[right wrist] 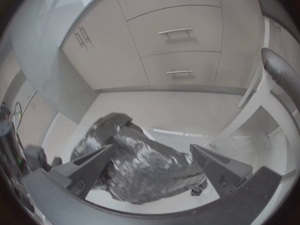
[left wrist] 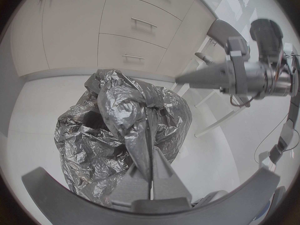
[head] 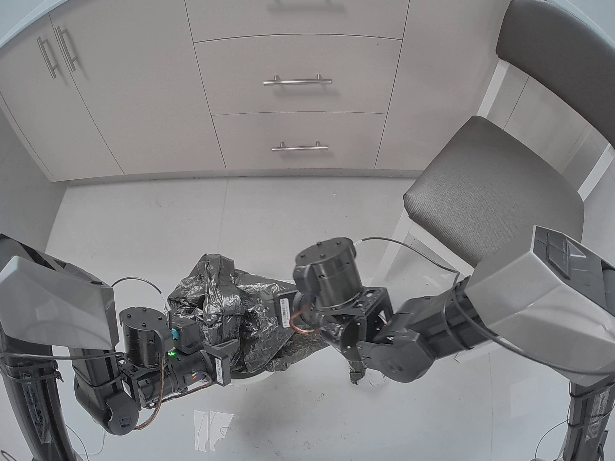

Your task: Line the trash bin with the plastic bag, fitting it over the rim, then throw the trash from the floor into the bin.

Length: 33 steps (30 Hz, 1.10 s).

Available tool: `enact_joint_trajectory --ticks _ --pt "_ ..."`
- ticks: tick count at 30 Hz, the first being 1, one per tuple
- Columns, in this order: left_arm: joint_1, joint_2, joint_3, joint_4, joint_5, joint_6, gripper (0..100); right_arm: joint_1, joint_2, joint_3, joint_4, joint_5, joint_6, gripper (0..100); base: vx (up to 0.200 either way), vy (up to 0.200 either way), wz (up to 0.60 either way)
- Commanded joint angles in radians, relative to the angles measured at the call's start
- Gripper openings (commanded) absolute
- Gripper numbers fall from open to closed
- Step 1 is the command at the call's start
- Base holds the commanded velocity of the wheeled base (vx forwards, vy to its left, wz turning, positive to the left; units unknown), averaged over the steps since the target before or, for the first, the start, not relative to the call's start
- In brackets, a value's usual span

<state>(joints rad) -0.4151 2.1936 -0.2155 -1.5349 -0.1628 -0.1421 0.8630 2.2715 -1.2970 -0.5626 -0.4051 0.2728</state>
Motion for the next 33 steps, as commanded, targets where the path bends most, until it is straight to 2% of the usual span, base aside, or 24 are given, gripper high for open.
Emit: enact_joint_trajectory --ticks 1,3,5,6,18,33 --pt "0.01 -0.012 0.001 -0.001 0.0 -0.001 0 -0.119 -0.061 0.236 -0.158 0.138 -0.147 100 0.0 0.0 0.0" --pt "0.01 -0.014 0.001 -0.001 -0.001 0.001 0 -0.142 -0.053 0.285 -0.237 0.163 -0.248 100 0.0 0.0 0.0" --pt "0.01 -0.015 0.002 -0.001 -0.001 0.001 0 -0.147 -0.05 0.3 -0.264 0.167 -0.285 100 0.0 0.0 0.0" --pt "0.01 -0.02 0.001 -0.001 0.0 0.001 0 -0.154 -0.043 0.317 -0.296 0.169 -0.334 100 0.0 0.0 0.0" --pt "0.021 -0.018 -0.004 0.001 0.0 0.001 0 -0.183 0.059 0.315 -0.304 0.169 -0.374 100 0.0 0.0 0.0" --pt "0.019 -0.022 -0.001 0.001 0.0 0.001 0 -0.142 0.079 0.331 -0.306 0.16 -0.417 100 0.0 0.0 0.0"
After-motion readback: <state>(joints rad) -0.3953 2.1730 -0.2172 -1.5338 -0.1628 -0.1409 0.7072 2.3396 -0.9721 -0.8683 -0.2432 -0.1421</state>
